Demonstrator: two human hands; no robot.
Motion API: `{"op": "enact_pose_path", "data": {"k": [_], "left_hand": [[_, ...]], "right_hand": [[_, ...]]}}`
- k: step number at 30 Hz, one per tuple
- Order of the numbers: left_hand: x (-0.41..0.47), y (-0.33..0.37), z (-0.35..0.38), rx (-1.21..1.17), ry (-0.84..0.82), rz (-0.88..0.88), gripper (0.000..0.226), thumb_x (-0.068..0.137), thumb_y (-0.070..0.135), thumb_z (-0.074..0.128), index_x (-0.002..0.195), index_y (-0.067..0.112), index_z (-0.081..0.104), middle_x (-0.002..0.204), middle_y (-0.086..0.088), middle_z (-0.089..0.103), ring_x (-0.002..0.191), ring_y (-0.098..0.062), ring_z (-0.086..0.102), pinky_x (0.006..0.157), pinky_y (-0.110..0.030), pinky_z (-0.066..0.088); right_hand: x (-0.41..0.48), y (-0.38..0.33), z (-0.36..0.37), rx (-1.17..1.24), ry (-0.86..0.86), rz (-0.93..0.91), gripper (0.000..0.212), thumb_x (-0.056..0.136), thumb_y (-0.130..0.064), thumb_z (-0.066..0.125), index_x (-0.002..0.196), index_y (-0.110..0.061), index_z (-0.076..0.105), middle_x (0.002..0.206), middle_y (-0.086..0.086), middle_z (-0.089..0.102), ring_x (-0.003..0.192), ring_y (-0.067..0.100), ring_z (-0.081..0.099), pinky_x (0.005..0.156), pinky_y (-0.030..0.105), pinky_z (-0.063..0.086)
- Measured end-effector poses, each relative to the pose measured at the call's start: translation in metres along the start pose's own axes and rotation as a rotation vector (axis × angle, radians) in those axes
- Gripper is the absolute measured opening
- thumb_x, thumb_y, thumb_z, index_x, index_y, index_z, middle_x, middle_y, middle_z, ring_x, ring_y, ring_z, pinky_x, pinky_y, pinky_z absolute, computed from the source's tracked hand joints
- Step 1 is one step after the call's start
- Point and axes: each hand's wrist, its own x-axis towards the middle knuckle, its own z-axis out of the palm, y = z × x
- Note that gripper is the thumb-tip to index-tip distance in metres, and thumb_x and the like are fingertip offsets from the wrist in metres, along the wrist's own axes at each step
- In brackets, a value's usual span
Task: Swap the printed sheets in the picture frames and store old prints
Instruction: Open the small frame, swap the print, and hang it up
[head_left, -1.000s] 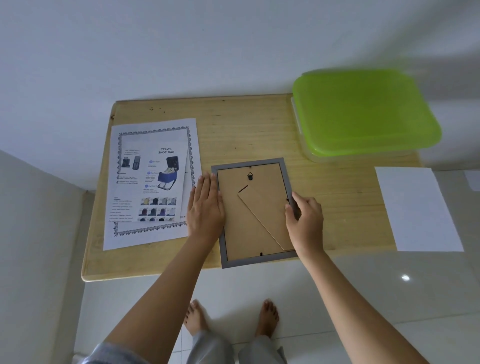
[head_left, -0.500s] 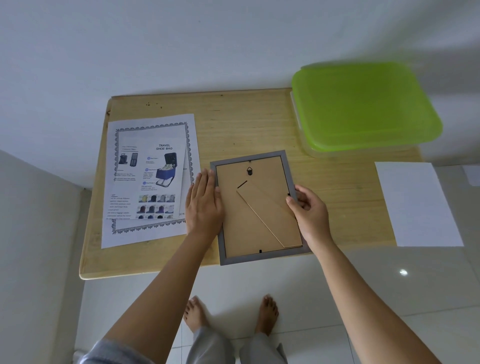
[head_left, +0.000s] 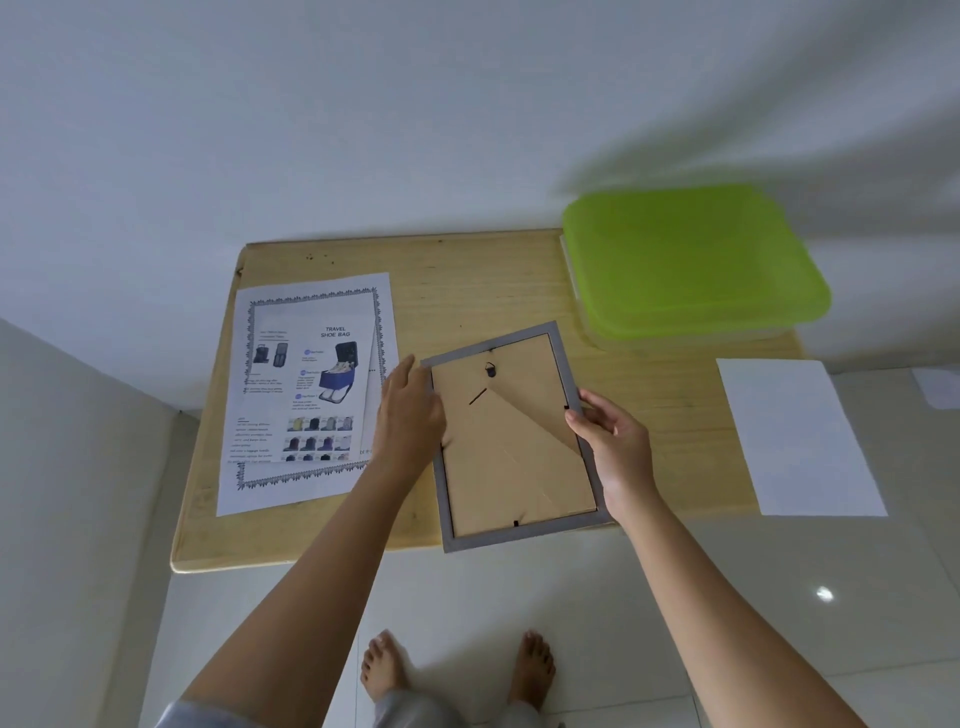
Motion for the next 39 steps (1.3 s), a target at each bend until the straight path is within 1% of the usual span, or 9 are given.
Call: {"op": "enact_pose_path", "data": {"k": [8, 13, 16, 20, 22, 25, 32, 36, 39], "left_hand": [[-0.011, 0.139, -0.033, -0.314, -0.017, 0.192, 0.049, 0.099, 0.032, 0.038, 0.145, 0.021, 0.027, 0.149, -0.005, 0.032, 0.135, -0.018, 0.032, 0.106, -0.028, 0.026], [-0.015, 0.188, -0.062, -0.466, 0.032, 0.129, 0.065, 0.095, 0.046, 0.040, 0.149, 0.023, 0.012, 0.148, -0.005, 0.035, 0.137, -0.021, 0.030, 0.107, -0.031, 0.027], [-0.024, 0.198, -0.082, -0.522, 0.124, 0.136, 0.065, 0.096, 0.037, 0.045, 0.149, 0.018, 0.011, 0.135, -0.002, 0.047, 0.118, -0.010, 0.046, 0.086, -0.015, 0.032], [-0.029, 0.194, -0.106, -0.589, 0.230, 0.129, 0.061, 0.096, 0.024, 0.047, 0.148, 0.018, 0.014, 0.098, 0.015, 0.048, 0.066, 0.019, 0.043, 0.064, -0.009, 0.038], [-0.029, 0.185, -0.117, -0.593, 0.279, 0.106, 0.059, 0.097, 0.023, 0.045, 0.148, 0.018, 0.015, 0.075, 0.022, 0.039, 0.059, 0.012, 0.043, 0.067, -0.019, 0.044], [-0.029, 0.167, -0.134, -0.612, 0.362, 0.066, 0.056, 0.098, 0.020, 0.041, 0.148, 0.015, 0.015, 0.073, 0.021, 0.038, 0.065, 0.000, 0.047, 0.075, -0.040, 0.051], [-0.015, 0.094, -0.193, -0.713, 0.583, -0.066, 0.050, 0.097, 0.016, 0.042, 0.145, 0.014, 0.026, 0.103, 0.003, 0.057, 0.072, -0.008, 0.055, 0.072, -0.033, 0.050], [0.006, 0.031, -0.247, -0.830, 0.659, -0.123, 0.049, 0.095, 0.022, 0.045, 0.142, 0.023, 0.032, 0.119, -0.015, 0.062, 0.104, -0.033, 0.061, 0.084, -0.043, 0.054], [0.021, -0.012, -0.294, -0.915, 0.663, -0.080, 0.046, 0.097, 0.017, 0.044, 0.141, 0.021, 0.035, 0.105, -0.008, 0.067, 0.081, -0.017, 0.066, 0.065, -0.022, 0.052]], "right_hand": [[-0.012, -0.068, -0.004, 0.016, -0.052, -0.297, 0.037, 0.081, -0.001, 0.066, 0.117, -0.008, 0.062, 0.077, -0.002, 0.062, 0.062, -0.002, 0.053, 0.062, 0.006, 0.041], [-0.023, -0.107, 0.001, -0.245, -0.060, -0.780, 0.034, 0.081, 0.004, 0.064, 0.113, -0.008, 0.064, 0.085, -0.004, 0.062, 0.077, -0.002, 0.057, 0.071, 0.014, 0.044], [-0.026, -0.118, 0.007, -0.354, -0.037, -0.965, 0.033, 0.083, -0.002, 0.060, 0.114, -0.011, 0.064, 0.084, -0.003, 0.059, 0.073, 0.000, 0.054, 0.065, 0.015, 0.043], [-0.036, -0.125, 0.025, -0.398, -0.037, -1.099, 0.033, 0.085, -0.004, 0.057, 0.116, -0.014, 0.063, 0.084, 0.000, 0.059, 0.068, 0.012, 0.058, 0.059, 0.023, 0.048], [-0.041, -0.127, 0.040, -0.396, -0.054, -1.133, 0.033, 0.087, -0.006, 0.056, 0.118, -0.016, 0.062, 0.085, 0.003, 0.059, 0.068, 0.015, 0.058, 0.058, 0.027, 0.050], [-0.050, -0.124, 0.065, -0.433, -0.134, -1.171, 0.035, 0.089, -0.012, 0.050, 0.123, -0.020, 0.057, 0.091, 0.002, 0.058, 0.070, 0.012, 0.058, 0.058, 0.026, 0.052], [-0.070, -0.115, 0.144, -0.350, -0.424, -1.150, 0.033, 0.092, -0.014, 0.051, 0.124, -0.008, 0.057, 0.107, 0.004, 0.061, 0.095, 0.008, 0.060, 0.083, 0.024, 0.052], [-0.064, -0.124, 0.195, -0.273, -0.419, -1.024, 0.030, 0.091, -0.012, 0.053, 0.120, -0.012, 0.056, 0.107, -0.006, 0.059, 0.096, -0.004, 0.058, 0.085, 0.019, 0.052], [-0.048, -0.132, 0.242, -0.306, -0.326, -0.797, 0.033, 0.092, -0.014, 0.053, 0.126, -0.011, 0.053, 0.115, -0.003, 0.058, 0.103, 0.004, 0.057, 0.090, 0.025, 0.050]]}}
